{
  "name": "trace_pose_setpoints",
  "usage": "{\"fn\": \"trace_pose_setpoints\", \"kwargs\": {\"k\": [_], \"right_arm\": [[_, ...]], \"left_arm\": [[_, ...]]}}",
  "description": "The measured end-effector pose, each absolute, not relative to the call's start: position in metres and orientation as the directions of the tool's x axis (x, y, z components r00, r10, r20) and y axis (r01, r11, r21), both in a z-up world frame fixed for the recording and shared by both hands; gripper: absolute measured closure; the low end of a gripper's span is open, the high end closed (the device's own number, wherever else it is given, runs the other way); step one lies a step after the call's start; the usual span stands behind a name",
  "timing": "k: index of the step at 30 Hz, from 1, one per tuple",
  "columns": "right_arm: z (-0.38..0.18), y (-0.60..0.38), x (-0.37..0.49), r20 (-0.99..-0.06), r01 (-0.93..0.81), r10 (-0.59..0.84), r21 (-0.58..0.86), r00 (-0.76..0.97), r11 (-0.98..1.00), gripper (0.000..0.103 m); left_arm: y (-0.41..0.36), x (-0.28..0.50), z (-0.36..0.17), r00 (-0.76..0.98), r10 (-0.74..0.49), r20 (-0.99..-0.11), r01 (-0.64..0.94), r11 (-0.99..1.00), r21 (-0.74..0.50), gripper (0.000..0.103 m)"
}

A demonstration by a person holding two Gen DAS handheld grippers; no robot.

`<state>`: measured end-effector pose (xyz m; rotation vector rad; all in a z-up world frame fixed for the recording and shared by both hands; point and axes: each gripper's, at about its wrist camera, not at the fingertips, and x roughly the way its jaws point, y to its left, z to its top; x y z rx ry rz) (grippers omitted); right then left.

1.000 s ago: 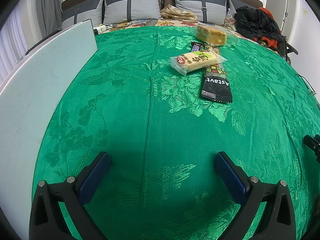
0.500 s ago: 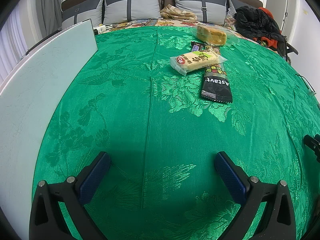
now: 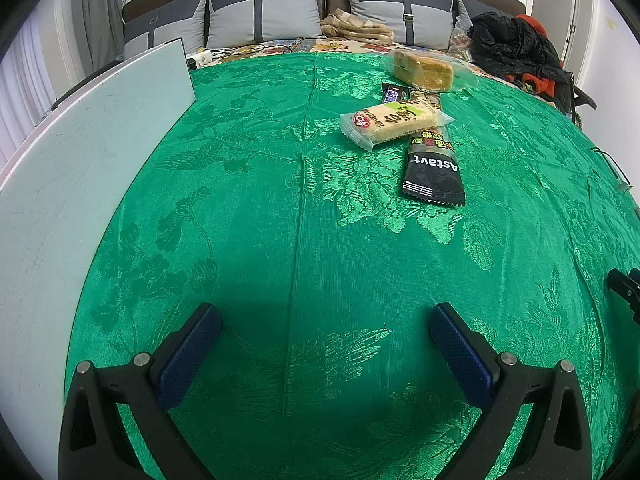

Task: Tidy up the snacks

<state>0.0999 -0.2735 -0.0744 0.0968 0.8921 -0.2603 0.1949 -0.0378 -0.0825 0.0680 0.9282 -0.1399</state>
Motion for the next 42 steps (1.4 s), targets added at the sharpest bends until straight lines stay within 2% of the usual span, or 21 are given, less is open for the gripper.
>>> {"fn": "trace_pose_setpoints", "kwargs": {"k": [7, 10, 13, 15, 16, 20, 22, 25, 26, 27, 29, 35, 42], "right_arm": [[-0.074, -0.274, 0.100, -0.780, 0.264, -0.183, -0.024, 0.599, 0.964, 0.021], [-0.074, -0.274, 0.100, -0.780, 0.264, -0.184, -0.025, 0.599, 0.964, 0.021], [-0.074, -0.274, 0.100, -0.780, 0.264, -0.183, -0.024, 0.599, 0.964, 0.021], [-0.074, -0.274, 0.100, -0.780, 0.264, -0.184, -0.024, 0.599, 0.964, 0.021], [-0.074, -0.274, 0.100, -0.780, 0.264, -0.184, -0.025, 0.599, 0.964, 0.021], [-0.074, -0.274, 0.100, -0.780, 0.263, -0.183, -0.024, 0.599, 0.964, 0.021], [-0.074, -0.274, 0.100, -0.780, 0.263, -0.183, -0.024, 0.599, 0.964, 0.021], [-0.074, -0.274, 0.100, -0.780, 0.263, -0.183, -0.024, 0.599, 0.964, 0.020], [-0.074, -0.274, 0.100, -0.780, 0.263, -0.183, -0.024, 0.599, 0.964, 0.020], [-0.074, -0.274, 0.100, -0.780, 0.263, -0.182, -0.023, 0.599, 0.965, 0.020], [-0.074, -0.274, 0.100, -0.780, 0.263, -0.183, -0.024, 0.599, 0.964, 0.020], [-0.075, -0.274, 0.100, -0.780, 0.265, -0.185, -0.026, 0.598, 0.964, 0.020], [-0.075, -0.274, 0.100, -0.780, 0.265, -0.186, -0.026, 0.598, 0.964, 0.020]], "left_arm": [[-0.038, 0.193, -0.083, 0.583, -0.109, -0.805, 0.180, 0.984, -0.003, 0.000], [-0.050, 0.205, -0.074, 0.513, -0.150, -0.845, 0.351, 0.935, 0.047, 0.001], [-0.073, 0.223, -0.041, 0.575, -0.164, -0.802, 0.496, 0.849, 0.182, 0.001], [-0.084, 0.242, -0.020, 0.597, -0.198, -0.778, 0.549, 0.808, 0.215, 0.001], [-0.090, 0.259, -0.010, 0.590, -0.217, -0.778, 0.566, 0.798, 0.208, 0.001], [-0.101, 0.325, -0.010, 0.473, -0.270, -0.839, 0.557, 0.829, 0.047, 0.001], [-0.105, 0.344, -0.020, 0.446, -0.277, -0.851, 0.545, 0.838, 0.012, 0.005], [-0.113, 0.354, -0.037, 0.400, -0.274, -0.875, 0.556, 0.831, -0.006, 0.023], [-0.115, 0.356, -0.044, 0.375, -0.275, -0.885, 0.564, 0.826, -0.017, 0.035], [-0.117, 0.355, -0.050, 0.353, -0.276, -0.894, 0.569, 0.822, -0.029, 0.053], [-0.114, 0.355, -0.051, 0.327, -0.324, -0.888, 0.566, 0.819, -0.090, 0.073], [-0.072, 0.316, -0.042, 0.374, -0.389, -0.842, 0.411, 0.883, -0.225, 0.073], [-0.007, 0.223, -0.041, 0.443, -0.229, -0.867, 0.249, 0.960, -0.126, 0.073]]}}
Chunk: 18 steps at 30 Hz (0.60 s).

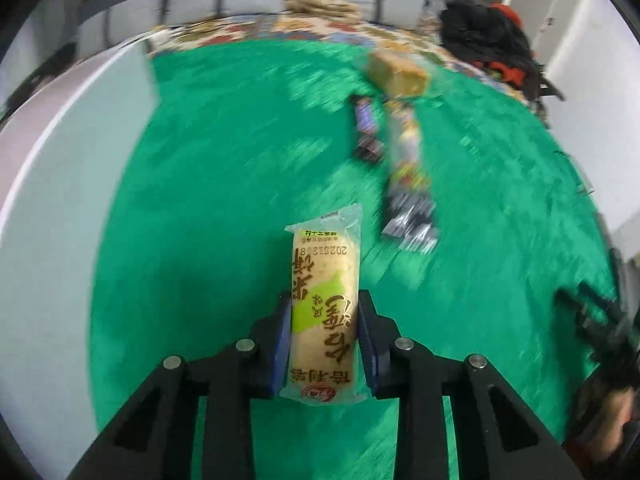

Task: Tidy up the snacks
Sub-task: 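Grasp the rice cake packet with the left gripper, then lower the rice cake packet onto the cloth and open the left gripper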

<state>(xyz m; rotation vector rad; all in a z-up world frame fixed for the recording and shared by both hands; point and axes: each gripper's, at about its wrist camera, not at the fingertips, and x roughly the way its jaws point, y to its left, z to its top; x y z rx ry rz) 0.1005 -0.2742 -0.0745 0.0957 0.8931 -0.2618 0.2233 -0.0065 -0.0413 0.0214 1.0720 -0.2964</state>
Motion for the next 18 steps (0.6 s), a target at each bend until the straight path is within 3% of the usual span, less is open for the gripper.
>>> {"fn": "trace_pose_setpoints", "kwargs": {"k": [4, 6, 7, 10, 14, 18], "right_arm": [[-0.075, -0.274, 0.101, -0.780, 0.265, -0.185, -0.026, 0.598, 0.964, 0.020], [-0.074, -0.274, 0.101, -0.780, 0.265, -0.185, -0.026, 0.598, 0.964, 0.020], [-0.074, -0.274, 0.101, -0.780, 0.265, -0.185, -0.025, 0.598, 0.964, 0.020], [-0.075, -0.274, 0.101, -0.780, 0.265, -0.185, -0.026, 0.598, 0.964, 0.020], [-0.075, -0.274, 0.101, -0.780, 0.265, -0.185, -0.025, 0.598, 0.964, 0.020], [-0.075, -0.274, 0.101, -0.780, 0.265, -0.185, -0.026, 0.598, 0.964, 0.020]], "left_arm": [[0.017, 0.202, -0.061, 0.473, -0.176, -0.863, 0.182, 0.978, -0.099, 0.068], [0.020, 0.199, -0.064, 0.504, -0.160, -0.849, 0.166, 0.982, -0.086, 0.022], [0.020, 0.200, -0.068, 0.499, -0.137, -0.856, 0.149, 0.986, -0.070, 0.015], [0.013, 0.198, -0.075, 0.539, -0.087, -0.838, 0.185, 0.983, 0.017, 0.008], [0.020, 0.197, -0.077, 0.560, -0.091, -0.824, 0.164, 0.986, 0.002, 0.000], [0.021, 0.198, -0.077, 0.581, -0.108, -0.807, 0.188, 0.982, 0.004, 0.000]]}}
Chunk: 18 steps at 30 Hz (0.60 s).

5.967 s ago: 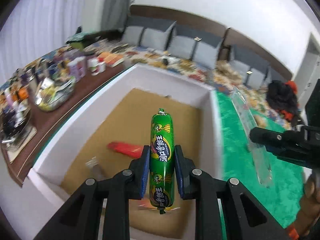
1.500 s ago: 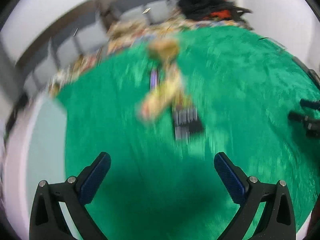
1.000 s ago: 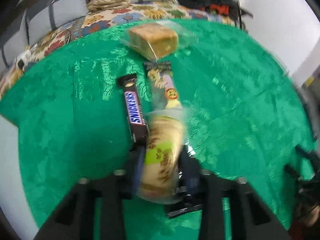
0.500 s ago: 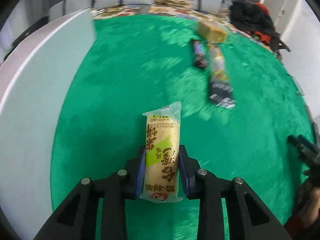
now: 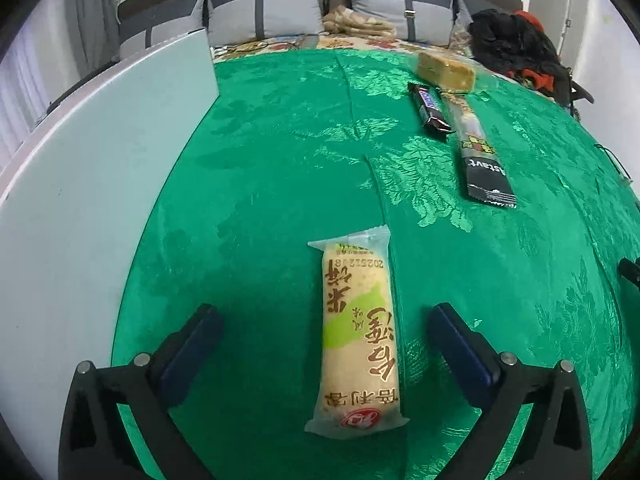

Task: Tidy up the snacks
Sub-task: 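Lower the rice cake packet onto the cloth and open the left gripper, then grasp the black Astavi tube packet with the right gripper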

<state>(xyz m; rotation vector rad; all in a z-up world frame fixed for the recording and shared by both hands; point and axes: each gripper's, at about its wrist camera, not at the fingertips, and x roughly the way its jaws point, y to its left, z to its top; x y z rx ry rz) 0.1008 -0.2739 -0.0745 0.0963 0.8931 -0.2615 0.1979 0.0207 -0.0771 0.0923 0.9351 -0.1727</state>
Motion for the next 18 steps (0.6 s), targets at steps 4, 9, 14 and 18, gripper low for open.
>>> {"fn": "trace_pose_setpoints", "kwargs": {"k": [4, 9, 14, 18], "right_arm": [[-0.0745, -0.2737, 0.1009, -0.780, 0.265, -0.185, -0.026, 0.598, 0.964, 0.020], [-0.0745, -0.2741, 0.1007, -0.780, 0.265, -0.186, -0.026, 0.597, 0.964, 0.020], [-0.0746, -0.2737, 0.1010, -0.781, 0.268, -0.189, -0.029, 0.596, 0.963, 0.020], [-0.0747, -0.2753, 0.0999, -0.781, 0.273, -0.195, -0.032, 0.593, 0.962, 0.020]], "left_arm": [[0.0192, 0.2014, -0.0773, 0.588, -0.106, -0.802, 0.185, 0.983, 0.005, 0.000], [0.0188, 0.2021, -0.0778, 0.588, -0.107, -0.802, 0.185, 0.983, 0.005, 0.000], [0.0188, 0.2019, -0.0780, 0.588, -0.106, -0.802, 0.185, 0.983, 0.006, 0.000], [0.0189, 0.2018, -0.0782, 0.588, -0.106, -0.802, 0.185, 0.983, 0.005, 0.000]]}}
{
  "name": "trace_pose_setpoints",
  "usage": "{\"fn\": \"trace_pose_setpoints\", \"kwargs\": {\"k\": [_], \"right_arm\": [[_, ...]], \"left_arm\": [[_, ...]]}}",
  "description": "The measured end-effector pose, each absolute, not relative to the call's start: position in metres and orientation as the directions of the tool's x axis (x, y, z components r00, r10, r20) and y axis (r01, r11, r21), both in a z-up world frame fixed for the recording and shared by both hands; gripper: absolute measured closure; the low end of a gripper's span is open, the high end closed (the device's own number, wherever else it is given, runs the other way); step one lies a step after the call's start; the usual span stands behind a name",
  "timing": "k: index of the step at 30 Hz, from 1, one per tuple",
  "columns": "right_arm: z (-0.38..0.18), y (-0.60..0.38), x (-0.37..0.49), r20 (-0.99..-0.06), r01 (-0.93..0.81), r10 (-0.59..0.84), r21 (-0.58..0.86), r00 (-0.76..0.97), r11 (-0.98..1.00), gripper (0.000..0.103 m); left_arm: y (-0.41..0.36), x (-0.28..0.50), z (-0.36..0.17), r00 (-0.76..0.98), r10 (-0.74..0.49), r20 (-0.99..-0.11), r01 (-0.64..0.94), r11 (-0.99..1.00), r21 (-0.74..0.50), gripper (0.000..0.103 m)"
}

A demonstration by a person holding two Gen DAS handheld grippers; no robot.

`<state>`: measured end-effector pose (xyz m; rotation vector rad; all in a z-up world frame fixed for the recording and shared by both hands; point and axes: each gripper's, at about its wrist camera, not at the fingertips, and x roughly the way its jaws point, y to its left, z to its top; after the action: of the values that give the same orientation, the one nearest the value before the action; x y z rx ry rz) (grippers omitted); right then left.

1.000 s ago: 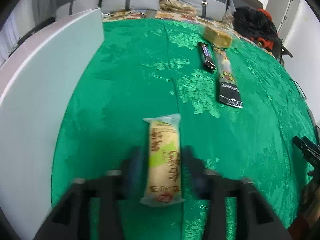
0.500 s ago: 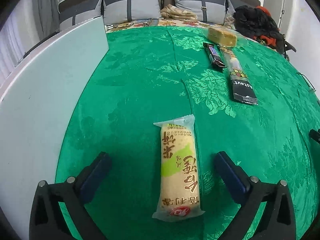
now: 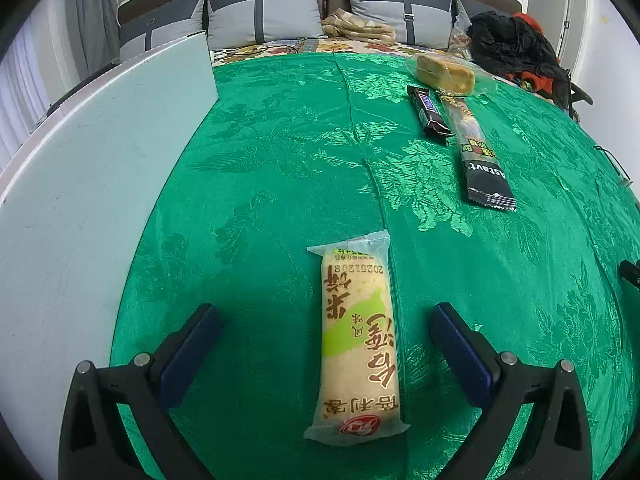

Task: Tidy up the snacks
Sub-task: 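Grasp the black Astavi tube packet with the right gripper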

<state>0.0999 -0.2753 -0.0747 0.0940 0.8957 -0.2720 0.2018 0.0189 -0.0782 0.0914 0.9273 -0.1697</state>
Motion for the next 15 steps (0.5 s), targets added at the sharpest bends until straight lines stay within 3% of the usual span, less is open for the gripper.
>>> {"fn": "trace_pose_setpoints", "kwargs": {"k": [7, 10, 15], "right_arm": [[-0.074, -0.282, 0.106, -0.801, 0.296, -0.196, -0.024, 0.566, 0.955, 0.011], [-0.069, -0.281, 0.126, -0.870, 0.341, -0.173, -0.007, 0.462, 0.940, 0.011], [-0.055, -0.244, 0.177, -0.872, 0.320, 0.060, 0.241, 0.485, 0.916, 0.012]], "left_arm": [[0.019, 0.202, -0.078, 0.588, -0.106, -0.802, 0.184, 0.983, 0.006, 0.000], [0.019, 0.202, -0.078, 0.588, -0.107, -0.802, 0.185, 0.983, 0.005, 0.000], [0.019, 0.202, -0.078, 0.588, -0.106, -0.802, 0.184, 0.983, 0.005, 0.000]]}}
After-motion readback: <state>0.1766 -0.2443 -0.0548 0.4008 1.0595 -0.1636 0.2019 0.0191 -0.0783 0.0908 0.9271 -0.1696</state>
